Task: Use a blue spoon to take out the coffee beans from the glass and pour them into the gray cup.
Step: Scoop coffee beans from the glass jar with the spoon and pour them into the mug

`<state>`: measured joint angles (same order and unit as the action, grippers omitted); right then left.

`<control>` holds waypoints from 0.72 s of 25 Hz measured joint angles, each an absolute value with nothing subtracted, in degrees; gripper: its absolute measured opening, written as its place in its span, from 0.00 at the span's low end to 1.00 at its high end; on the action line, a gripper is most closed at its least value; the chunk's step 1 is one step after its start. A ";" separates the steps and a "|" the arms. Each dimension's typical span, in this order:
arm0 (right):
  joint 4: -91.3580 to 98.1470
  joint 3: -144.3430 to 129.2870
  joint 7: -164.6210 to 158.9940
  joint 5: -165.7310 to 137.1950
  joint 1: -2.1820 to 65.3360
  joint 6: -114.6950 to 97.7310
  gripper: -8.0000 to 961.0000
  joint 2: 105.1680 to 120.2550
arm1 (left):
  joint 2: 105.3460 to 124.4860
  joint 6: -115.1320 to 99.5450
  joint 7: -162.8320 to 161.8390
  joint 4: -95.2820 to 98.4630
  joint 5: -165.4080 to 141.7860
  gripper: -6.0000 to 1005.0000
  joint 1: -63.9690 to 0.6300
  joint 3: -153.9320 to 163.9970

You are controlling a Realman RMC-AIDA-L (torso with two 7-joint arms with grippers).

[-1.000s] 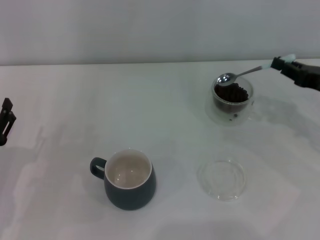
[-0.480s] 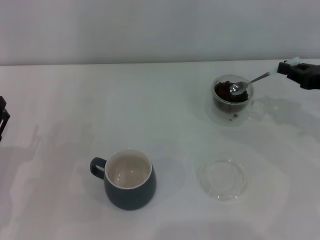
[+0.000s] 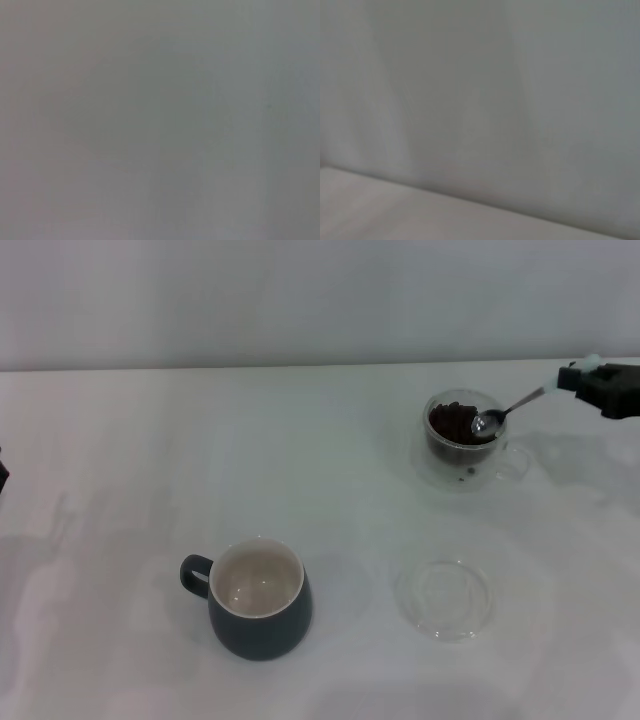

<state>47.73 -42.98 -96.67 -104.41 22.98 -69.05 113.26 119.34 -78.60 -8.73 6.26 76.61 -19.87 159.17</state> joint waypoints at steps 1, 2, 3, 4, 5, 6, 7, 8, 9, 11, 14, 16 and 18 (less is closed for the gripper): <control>47.90 -43.08 -96.67 -105.00 23.04 -69.00 0.15 113.39 | 119.36 -78.59 -8.75 6.28 76.73 0.77 -19.83 159.17; 48.01 -43.18 -96.68 -105.54 23.09 -68.97 0.15 113.54 | 119.36 -78.58 -8.78 6.29 76.74 0.77 -19.80 159.17; 48.10 -43.19 -96.70 -105.88 23.11 -68.85 0.15 113.67 | 119.36 -78.57 -8.80 6.30 76.75 0.77 -19.78 159.17; 48.12 -43.20 -96.71 -106.07 23.13 -68.78 0.15 113.74 | 119.36 -78.57 -8.81 6.30 76.77 0.77 -19.78 159.17; 48.13 -43.20 -96.73 -106.12 23.13 -68.70 0.15 113.79 | 119.36 -78.57 -8.82 6.31 76.77 0.77 -19.78 159.17; 48.13 -43.23 -96.75 -106.15 23.14 -68.69 0.15 113.83 | 119.38 -78.57 -8.82 6.32 76.79 0.77 -19.78 159.17; 48.14 -43.31 -96.76 -106.17 23.15 -68.65 0.15 113.89 | 119.39 -78.57 -8.83 6.32 76.80 0.77 -19.77 159.17; 48.14 -43.59 -97.02 -106.22 23.16 -68.62 0.15 114.10 | 119.43 -78.57 -8.83 6.37 76.81 0.77 -19.77 159.17; 48.14 -43.59 -97.02 -106.22 23.16 -68.62 0.15 114.10 | 119.43 -78.57 -8.83 6.37 76.81 0.77 -19.77 159.17; 48.14 -43.77 -97.60 -106.24 23.17 -68.59 0.15 114.37 | 119.44 -78.57 -8.84 6.41 76.82 0.77 -19.77 159.17; 47.96 -43.78 -99.58 -106.26 23.19 -68.38 0.15 114.55 | 119.44 -78.54 -8.86 6.43 76.82 0.77 -19.78 159.17; 47.81 -43.79 -102.04 -106.26 23.20 -67.71 0.15 114.59 | 119.44 -78.48 -8.87 6.42 76.84 0.77 -19.73 159.17; 47.80 -44.00 -103.91 -106.30 23.20 -67.30 0.15 114.68 | 119.44 -78.43 -8.88 6.43 76.88 0.77 -19.64 159.17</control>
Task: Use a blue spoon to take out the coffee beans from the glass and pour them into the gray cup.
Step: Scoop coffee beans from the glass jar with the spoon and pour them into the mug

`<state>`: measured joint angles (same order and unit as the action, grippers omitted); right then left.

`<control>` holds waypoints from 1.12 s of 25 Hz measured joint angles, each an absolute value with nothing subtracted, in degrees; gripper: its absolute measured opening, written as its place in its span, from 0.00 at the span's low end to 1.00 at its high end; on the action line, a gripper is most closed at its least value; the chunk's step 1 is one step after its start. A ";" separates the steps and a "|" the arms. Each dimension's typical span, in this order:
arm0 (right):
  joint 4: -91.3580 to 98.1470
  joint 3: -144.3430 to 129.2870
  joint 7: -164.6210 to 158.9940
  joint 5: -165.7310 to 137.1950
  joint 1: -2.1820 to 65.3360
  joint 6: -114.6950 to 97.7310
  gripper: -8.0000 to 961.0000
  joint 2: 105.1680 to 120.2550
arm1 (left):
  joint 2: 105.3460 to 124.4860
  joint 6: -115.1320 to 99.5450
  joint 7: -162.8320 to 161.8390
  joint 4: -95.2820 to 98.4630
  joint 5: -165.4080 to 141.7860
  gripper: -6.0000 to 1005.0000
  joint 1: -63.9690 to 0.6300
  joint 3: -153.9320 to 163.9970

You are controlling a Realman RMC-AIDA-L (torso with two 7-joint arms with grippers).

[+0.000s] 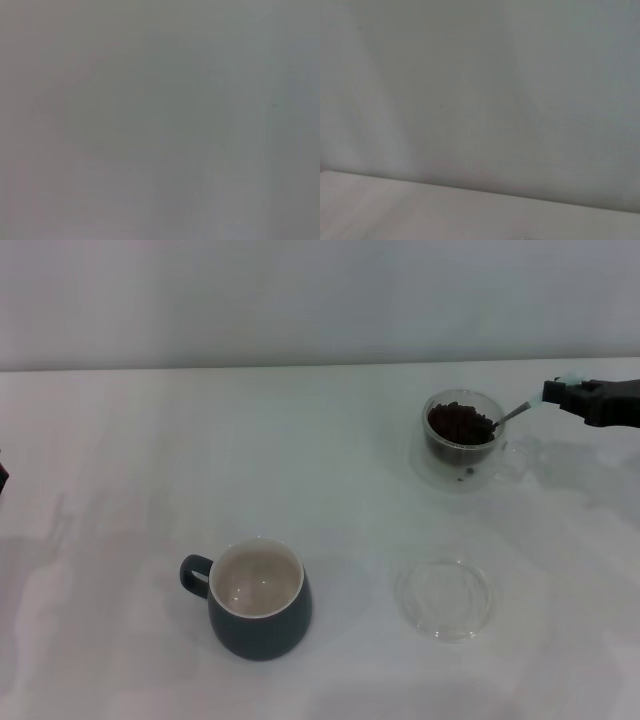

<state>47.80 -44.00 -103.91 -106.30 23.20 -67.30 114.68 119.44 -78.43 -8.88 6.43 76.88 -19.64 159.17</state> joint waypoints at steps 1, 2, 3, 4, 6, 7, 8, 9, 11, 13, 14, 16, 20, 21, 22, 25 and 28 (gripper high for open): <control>47.80 -44.23 -104.93 -106.34 23.21 -67.12 0.15 114.71 | 119.44 -78.43 -8.88 6.43 76.88 0.77 -19.64 159.17; 47.82 -44.53 -106.12 -106.39 23.20 -66.75 0.15 114.72 | 119.45 -78.42 -8.88 6.43 76.89 0.77 -19.62 159.17; 47.83 -44.90 -107.32 -106.43 23.22 -66.37 0.15 114.72 | 119.44 -78.40 -8.88 6.42 76.90 0.77 -19.60 159.17; 47.83 -45.07 -108.13 -106.44 23.30 -66.08 0.15 114.72 | 119.45 -78.37 -8.88 6.41 76.90 0.77 -19.60 159.17; 47.78 -45.36 -109.72 -106.67 23.66 -65.61 0.15 114.72 | 119.45 -78.24 -8.87 6.31 76.90 0.77 -19.58 159.17; 47.67 -45.38 -110.69 -106.79 23.81 -65.48 0.15 114.72 | 119.45 -78.07 -8.85 6.27 76.90 0.77 -19.55 159.17; 47.61 -45.38 -111.57 -106.91 23.87 -65.46 0.15 114.72 | 119.45 -77.95 -8.84 6.26 76.90 0.77 -19.53 159.17; 47.59 -45.39 -112.71 -107.00 23.89 -65.37 0.15 114.71 | 119.45 -77.86 -8.82 6.24 76.90 0.77 -19.47 159.17; 47.49 -45.38 -114.55 -107.00 23.94 -64.95 0.15 114.73 | 119.45 -77.82 -8.81 6.19 76.90 0.77 -19.23 159.17; 47.47 -45.38 -116.49 -106.86 23.97 -64.61 0.15 114.82 | 119.44 -77.81 -8.81 6.16 76.91 0.77 -19.05 159.17; 47.46 -45.38 -117.40 -106.78 23.98 -64.61 0.15 114.86 | 119.43 -77.80 -8.81 6.15 76.90 0.77 -18.97 159.17; 47.41 -45.25 -118.99 -106.66 23.99 -64.64 0.15 114.88 | 119.40 -77.79 -8.84 6.08 76.91 0.77 -18.87 159.17; 47.07 -44.70 -121.56 -106.31 23.80 -64.58 0.15 114.97 | 119.33 -77.78 -8.88 5.89 76.68 0.77 -18.82 159.31; 46.88 -44.67 -122.10 -106.23 23.78 -64.57 0.15 114.97 | 119.30 -77.78 -8.88 5.86 76.65 0.77 -18.82 159.37; 46.63 -44.64 -122.59 -106.11 23.76 -64.57 0.15 114.97 | 119.28 -77.78 -8.88 5.84 76.65 0.77 -18.81 159.40; 45.26 -44.58 -123.25 -104.70 23.76 -64.54 0.15 114.94 | 119.22 -77.78 -8.84 5.79 76.62 0.77 -18.81 159.42; 43.91 -43.81 -123.27 -103.45 23.84 -64.43 0.15 114.91 | 119.19 -77.78 -8.69 5.72 76.53 0.77 -18.81 159.44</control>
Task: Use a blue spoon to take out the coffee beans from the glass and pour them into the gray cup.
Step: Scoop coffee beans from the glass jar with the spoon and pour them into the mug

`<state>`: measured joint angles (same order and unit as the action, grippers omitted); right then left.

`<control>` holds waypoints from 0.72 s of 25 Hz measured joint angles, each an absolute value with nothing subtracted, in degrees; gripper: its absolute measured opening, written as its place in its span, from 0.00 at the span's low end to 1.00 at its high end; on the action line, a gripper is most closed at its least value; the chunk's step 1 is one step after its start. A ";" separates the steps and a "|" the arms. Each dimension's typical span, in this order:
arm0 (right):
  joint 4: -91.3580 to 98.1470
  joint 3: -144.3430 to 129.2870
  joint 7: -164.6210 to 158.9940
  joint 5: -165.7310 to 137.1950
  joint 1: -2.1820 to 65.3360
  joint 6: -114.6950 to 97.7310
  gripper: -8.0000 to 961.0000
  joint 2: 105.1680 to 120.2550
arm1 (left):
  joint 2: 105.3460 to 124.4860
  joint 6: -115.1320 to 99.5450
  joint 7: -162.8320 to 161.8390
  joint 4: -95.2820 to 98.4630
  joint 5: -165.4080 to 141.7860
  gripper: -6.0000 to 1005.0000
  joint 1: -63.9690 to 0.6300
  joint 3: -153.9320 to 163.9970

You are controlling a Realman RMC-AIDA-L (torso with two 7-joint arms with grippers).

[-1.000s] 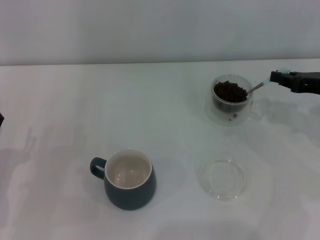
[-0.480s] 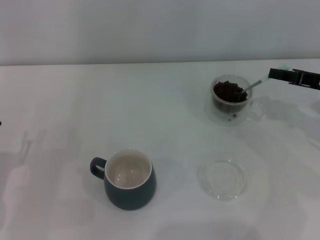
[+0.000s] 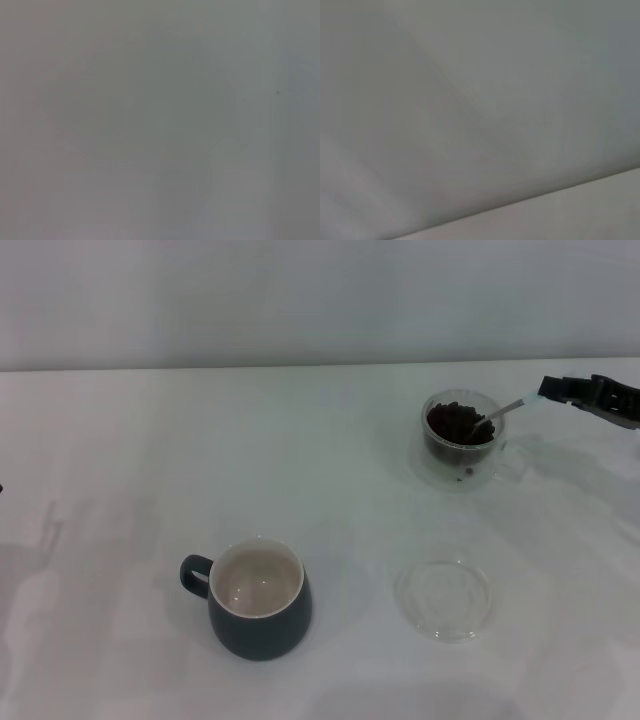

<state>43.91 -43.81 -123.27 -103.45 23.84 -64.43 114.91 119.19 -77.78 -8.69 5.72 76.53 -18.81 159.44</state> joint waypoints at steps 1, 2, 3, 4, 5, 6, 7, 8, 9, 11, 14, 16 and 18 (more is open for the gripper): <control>43.46 -43.42 -123.28 -103.03 23.85 -64.40 0.15 114.94 | 119.18 -77.78 -8.66 5.69 76.51 0.77 -18.81 159.44; 43.07 -43.12 -123.30 -102.61 23.85 -64.40 0.15 114.96 | 119.16 -77.78 -8.61 5.67 76.50 0.77 -18.81 159.44; 42.63 -42.92 -123.32 -101.92 23.86 -64.39 0.15 114.96 | 119.14 -77.78 -8.56 5.65 76.50 0.77 -18.81 159.44; 42.14 -42.82 -123.35 -101.24 23.87 -64.38 0.15 114.92 | 119.11 -77.78 -8.53 5.63 76.49 0.77 -18.81 159.44; 41.39 -42.53 -123.43 -100.56 23.89 -64.27 0.15 114.77 | 119.09 -77.78 -8.53 5.47 76.48 0.77 -18.80 159.44; 41.39 -42.53 -123.43 -100.56 23.89 -64.27 0.15 114.77 | 119.08 -77.78 -8.55 5.30 76.48 0.77 -18.81 159.43; 41.07 -42.25 -123.52 -100.43 23.91 -64.22 0.15 114.74 | 119.08 -77.78 -8.61 5.01 76.48 0.77 -18.81 159.43; 40.73 -41.78 -123.68 -100.37 23.95 -64.17 0.15 114.74 | 119.08 -77.78 -8.65 4.91 76.47 0.77 -18.81 159.44; 40.46 -41.37 -123.80 -100.33 23.96 -64.15 0.15 114.76 | 119.08 -77.78 -8.75 4.73 76.47 0.77 -18.81 159.43; 39.91 -40.63 -124.02 -100.26 24.01 -64.10 0.15 114.82 | 119.08 -77.79 -8.78 4.73 76.46 0.77 -18.80 159.47; 38.34 -40.10 -124.16 -99.53 24.25 -63.90 0.15 114.71 | 119.09 -77.83 -8.78 4.57 76.46 0.77 -18.81 159.51; 36.69 -40.07 -124.18 -98.28 24.42 -63.74 0.15 114.44 | 119.09 -77.84 -8.79 4.37 76.46 0.77 -18.80 159.53; 35.85 -40.07 -124.19 -97.46 24.45 -63.62 0.15 114.24 | 119.09 -77.89 -8.81 4.28 76.46 0.77 -18.81 159.58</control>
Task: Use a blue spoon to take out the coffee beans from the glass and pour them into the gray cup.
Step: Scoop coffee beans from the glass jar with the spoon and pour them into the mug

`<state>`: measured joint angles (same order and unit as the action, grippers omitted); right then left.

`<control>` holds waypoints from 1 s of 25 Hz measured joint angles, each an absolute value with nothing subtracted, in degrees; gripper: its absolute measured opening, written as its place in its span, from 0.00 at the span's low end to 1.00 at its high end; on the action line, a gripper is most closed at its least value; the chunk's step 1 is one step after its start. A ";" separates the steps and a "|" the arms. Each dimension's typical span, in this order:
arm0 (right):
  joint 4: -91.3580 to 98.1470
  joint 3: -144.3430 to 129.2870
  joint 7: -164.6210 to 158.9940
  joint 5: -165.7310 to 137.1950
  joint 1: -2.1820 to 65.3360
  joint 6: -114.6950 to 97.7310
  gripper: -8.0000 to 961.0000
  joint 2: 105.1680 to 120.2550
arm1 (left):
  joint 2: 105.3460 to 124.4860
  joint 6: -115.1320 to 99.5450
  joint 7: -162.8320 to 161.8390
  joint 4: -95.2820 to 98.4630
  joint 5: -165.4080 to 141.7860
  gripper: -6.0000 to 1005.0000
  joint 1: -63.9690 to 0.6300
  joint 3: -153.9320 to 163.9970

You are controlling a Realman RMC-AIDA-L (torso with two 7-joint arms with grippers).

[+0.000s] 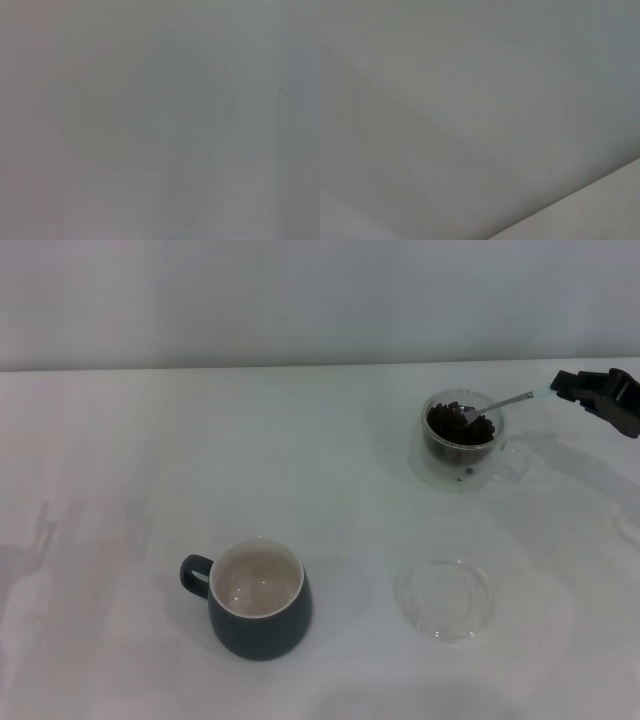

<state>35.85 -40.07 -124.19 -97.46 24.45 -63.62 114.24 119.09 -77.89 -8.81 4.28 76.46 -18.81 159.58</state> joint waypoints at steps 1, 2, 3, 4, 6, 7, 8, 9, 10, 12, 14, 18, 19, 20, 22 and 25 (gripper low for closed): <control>35.66 -40.07 -124.19 -97.39 24.45 -63.56 0.15 114.19 | 119.09 -77.90 -8.81 4.26 76.46 0.77 -18.81 159.59; 35.51 -40.07 -124.19 -97.37 24.45 -63.52 0.15 114.16 | 119.09 -77.93 -8.81 4.24 76.46 0.77 -18.82 159.61; 35.31 -40.07 -124.19 -97.37 24.47 -63.53 0.15 114.16 | 119.09 -77.93 -8.81 4.24 76.46 0.77 -18.83 159.61; 35.16 -40.07 -124.27 -97.35 24.51 -63.53 0.15 114.16 | 119.09 -77.94 -8.81 4.23 76.46 0.77 -18.85 159.60; 34.81 -40.07 -124.82 -97.32 24.60 -63.48 0.15 114.16 | 119.09 -77.96 -8.81 4.21 76.46 0.77 -18.86 159.57; 34.56 -40.05 -125.24 -97.28 24.64 -63.26 0.15 114.16 | 119.08 -77.99 -8.81 4.21 76.46 0.77 -18.87 159.56; 34.26 -39.96 -125.60 -97.23 24.65 -63.09 0.15 114.15 | 119.07 -78.02 -8.81 4.21 76.46 0.77 -18.86 159.57; 33.81 -39.63 -125.86 -97.01 24.68 -62.96 0.15 114.11 | 119.05 -78.06 -8.81 4.21 76.46 0.77 -18.84 159.58; 33.27 -39.13 -126.02 -96.71 24.70 -62.87 0.15 114.05 | 119.05 -78.10 -8.80 4.21 76.46 0.77 -18.82 159.60; 32.29 -37.98 -126.11 -96.14 24.72 -62.97 0.15 113.86 | 119.04 -78.16 -8.80 4.18 76.46 0.77 -18.79 159.61; 30.93 -36.61 -126.12 -95.61 24.55 -63.74 0.15 113.50 | 119.02 -78.19 -8.79 4.14 76.46 0.77 -18.76 159.61; 30.31 -35.90 -126.11 -95.11 24.30 -64.71 0.15 113.39 | 119.00 -78.23 -8.79 4.13 76.46 0.77 -18.69 159.61; 30.30 -35.82 -126.11 -94.92 24.20 -64.96 0.15 113.36 | 119.00 -78.24 -8.79 4.12 76.46 0.77 -18.69 159.61; 30.27 -35.79 -126.11 -94.72 24.09 -65.10 0.15 113.33 | 119.00 -78.26 -8.79 4.13 76.46 0.77 -18.69 159.61; 30.00 -35.73 -126.13 -93.88 23.81 -65.61 0.15 113.15 | 119.01 -78.26 -8.78 4.12 76.46 0.77 -18.70 159.61; 28.82 -35.66 -126.06 -92.45 23.54 -67.27 0.15 112.46 | 119.08 -78.26 -8.73 4.13 76.46 0.77 -18.71 159.61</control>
<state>28.82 -35.66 -126.06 -92.45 23.54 -67.27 112.46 119.08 -78.26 -8.73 4.13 76.46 -18.71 159.61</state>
